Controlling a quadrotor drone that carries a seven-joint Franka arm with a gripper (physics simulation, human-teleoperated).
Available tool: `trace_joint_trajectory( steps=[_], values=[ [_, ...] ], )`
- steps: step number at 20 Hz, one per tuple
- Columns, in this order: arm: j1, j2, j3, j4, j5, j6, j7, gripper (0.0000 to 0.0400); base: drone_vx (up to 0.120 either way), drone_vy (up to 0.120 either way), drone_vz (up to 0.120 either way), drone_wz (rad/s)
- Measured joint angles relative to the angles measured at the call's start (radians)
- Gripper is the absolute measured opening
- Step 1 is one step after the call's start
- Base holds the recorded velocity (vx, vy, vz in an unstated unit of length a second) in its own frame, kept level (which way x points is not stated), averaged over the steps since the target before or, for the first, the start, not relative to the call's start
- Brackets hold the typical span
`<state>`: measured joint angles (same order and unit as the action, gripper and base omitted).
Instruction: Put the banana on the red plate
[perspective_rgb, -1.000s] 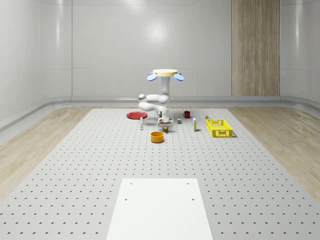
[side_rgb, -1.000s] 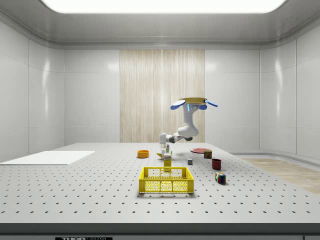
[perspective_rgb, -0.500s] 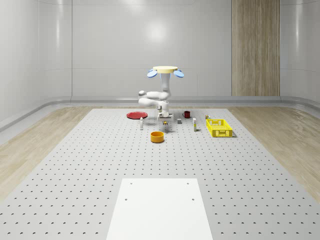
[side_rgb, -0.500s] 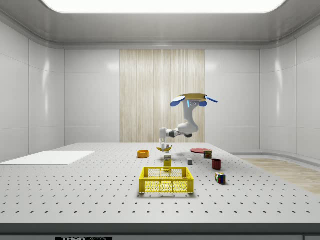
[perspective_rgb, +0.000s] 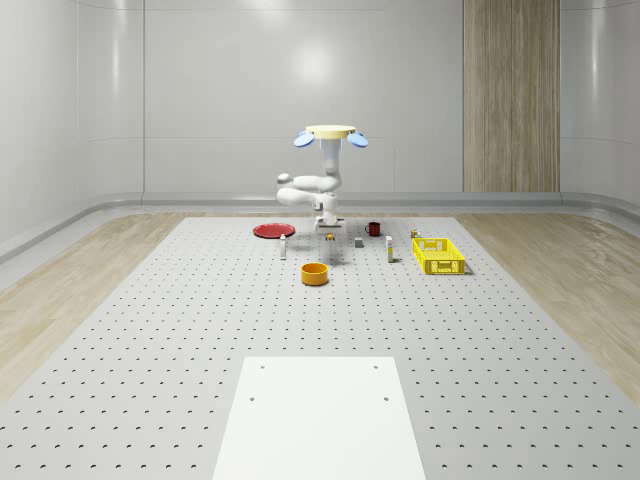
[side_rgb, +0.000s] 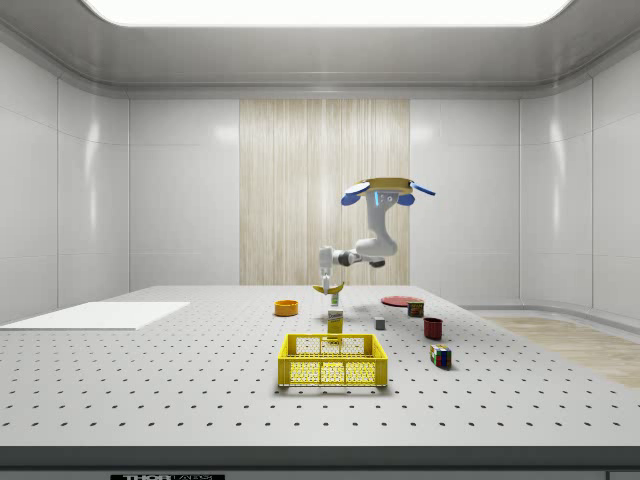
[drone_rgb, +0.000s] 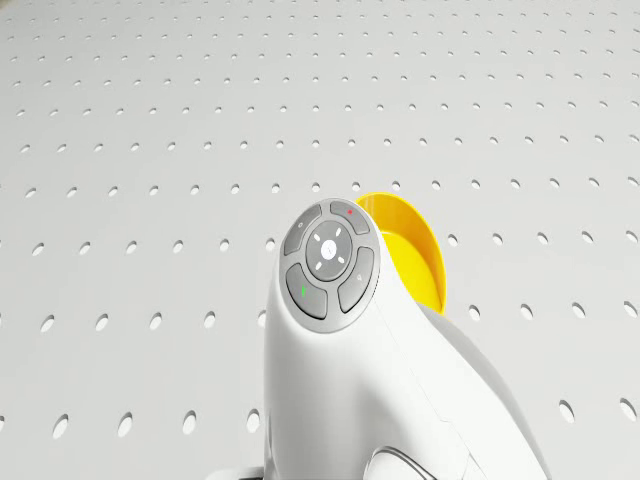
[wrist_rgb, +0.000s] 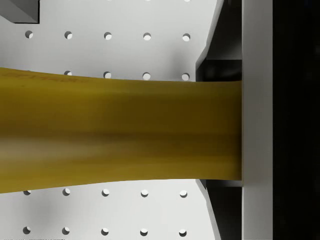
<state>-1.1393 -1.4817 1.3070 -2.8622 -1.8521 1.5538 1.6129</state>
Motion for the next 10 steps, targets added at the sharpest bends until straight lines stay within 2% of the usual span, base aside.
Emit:
trace_joint_trajectory(
  steps=[4,10],
  values=[
    [-0.002,-0.006,0.002,0.000,0.003,0.006,-0.061,0.0189,0.000,0.000,0.000,-0.300],
    [-0.005,-0.019,0.004,0.001,0.008,0.018,-0.202,0.0189,0.000,0.000,0.000,-0.300]
  ],
)
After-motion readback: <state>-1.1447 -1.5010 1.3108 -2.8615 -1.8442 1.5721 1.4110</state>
